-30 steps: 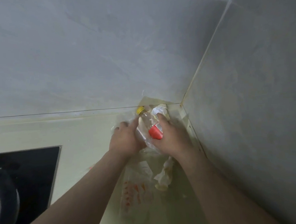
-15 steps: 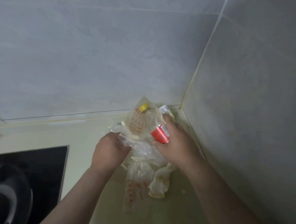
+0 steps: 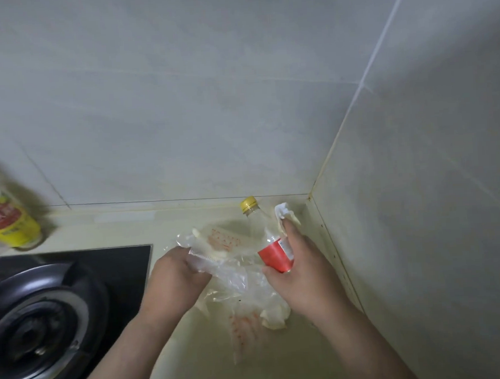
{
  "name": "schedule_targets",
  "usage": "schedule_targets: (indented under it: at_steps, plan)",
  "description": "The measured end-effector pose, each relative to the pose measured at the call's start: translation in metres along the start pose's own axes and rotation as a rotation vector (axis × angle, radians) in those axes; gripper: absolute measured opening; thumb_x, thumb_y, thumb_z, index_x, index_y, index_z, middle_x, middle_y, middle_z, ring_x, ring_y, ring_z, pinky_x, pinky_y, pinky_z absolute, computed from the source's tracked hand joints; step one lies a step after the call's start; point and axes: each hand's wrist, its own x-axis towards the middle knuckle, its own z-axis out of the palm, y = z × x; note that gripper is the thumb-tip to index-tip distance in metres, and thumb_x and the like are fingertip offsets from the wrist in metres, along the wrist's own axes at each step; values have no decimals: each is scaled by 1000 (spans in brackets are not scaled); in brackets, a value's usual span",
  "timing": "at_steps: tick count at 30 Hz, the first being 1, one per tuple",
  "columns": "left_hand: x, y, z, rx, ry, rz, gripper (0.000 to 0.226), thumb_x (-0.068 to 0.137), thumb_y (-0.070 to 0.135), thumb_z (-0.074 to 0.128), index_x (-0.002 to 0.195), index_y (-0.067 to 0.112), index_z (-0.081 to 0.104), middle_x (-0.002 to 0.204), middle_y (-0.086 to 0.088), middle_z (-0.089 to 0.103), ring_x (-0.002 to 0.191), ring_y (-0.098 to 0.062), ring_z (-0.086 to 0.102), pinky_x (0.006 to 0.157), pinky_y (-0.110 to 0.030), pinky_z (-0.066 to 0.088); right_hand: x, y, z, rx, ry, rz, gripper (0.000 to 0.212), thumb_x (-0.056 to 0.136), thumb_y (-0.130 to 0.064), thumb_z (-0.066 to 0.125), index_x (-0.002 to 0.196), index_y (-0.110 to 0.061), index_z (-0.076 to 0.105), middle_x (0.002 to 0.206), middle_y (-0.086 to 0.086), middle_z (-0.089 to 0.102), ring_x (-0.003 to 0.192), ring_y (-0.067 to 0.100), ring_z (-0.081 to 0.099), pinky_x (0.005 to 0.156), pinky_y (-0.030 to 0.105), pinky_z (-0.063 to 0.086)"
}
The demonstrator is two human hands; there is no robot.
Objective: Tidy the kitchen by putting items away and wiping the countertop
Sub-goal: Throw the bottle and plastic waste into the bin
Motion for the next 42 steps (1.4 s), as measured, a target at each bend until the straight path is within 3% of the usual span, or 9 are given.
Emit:
schedule_targets:
  at_steps: [5, 8, 12, 18, 22, 27, 29, 34, 42]
  plan:
    - [-38, 3, -39, -90, 0, -16, 17, 73, 23, 77, 60, 27, 67, 63, 9, 65, 59, -6, 60, 52, -22, 50, -41, -34, -10, -82, -34, -68, 88, 83, -52, 63, 148, -50, 4, 116, -17, 46, 100, 9, 57, 81, 29, 52]
    - [-58, 0, -62, -118, -114, -27, 35, 61, 38, 87, 51, 20, 59, 55, 9, 61, 50, -7, 55, 44, -15, 42, -60, -51, -14, -91, -39, -88, 91, 82, -54, 62, 149, -50, 1, 120, -17, 48, 100, 9, 58, 82, 30, 53]
    - [-82, -11, -93, -339, -165, 77, 66, 35, 64, 85, 79, 16, 76, 81, 2, 76, 76, -6, 71, 64, -18, 53, -83, -72, -19, -76, -13, -98, 92, 80, -52, 62, 148, -52, 0, 115, -18, 48, 98, 9, 58, 82, 30, 52]
    - [-128, -3, -114, -430, 9, 80, 8, 74, 26, 84, 73, 27, 77, 78, 8, 76, 72, -4, 70, 63, -14, 51, -117, -100, -20, -71, -31, -148, 96, 79, -53, 62, 145, -58, -8, 115, -21, 46, 101, 5, 56, 84, 28, 51]
    - [-163, -4, -134, -428, 31, 94, 23, 79, 18, 79, 80, 41, 76, 83, 9, 76, 80, -8, 72, 73, -26, 55, -140, -117, -25, -58, -66, -223, 96, 81, -55, 61, 145, -59, -10, 120, -21, 45, 106, 3, 54, 87, 25, 48]
    - [-210, -7, -155, -406, 129, 33, 20, 78, 19, 79, 81, 39, 78, 86, 8, 77, 83, -9, 72, 77, -33, 57, -168, -136, -33, -34, -126, -333, 96, 83, -58, 58, 146, -57, -15, 122, -19, 45, 103, 5, 56, 85, 25, 46]
    - [-232, -7, -161, -399, 178, 1, 22, 77, 17, 80, 80, 39, 77, 85, 6, 77, 82, -10, 72, 77, -33, 56, -180, -142, -34, -23, -148, -374, 94, 85, -60, 56, 147, -55, -14, 128, -21, 44, 109, 4, 55, 85, 25, 40]
    - [-285, -12, -170, -334, 289, -94, 10, 75, 15, 82, 76, 25, 78, 78, 6, 76, 74, -6, 71, 72, -29, 54, -215, -150, -26, 12, -210, -458, 91, 83, -65, 54, 145, -56, -12, 118, -19, 46, 103, 6, 56, 84, 24, 48]
    - [-387, -36, -201, -279, 555, -247, 9, 72, 25, 84, 72, 22, 76, 76, 6, 75, 67, -4, 67, 66, -26, 52, -280, -187, 4, 77, -367, -610, 93, 81, -69, 58, 150, -50, -1, 129, -18, 47, 111, 8, 56, 90, 25, 48]
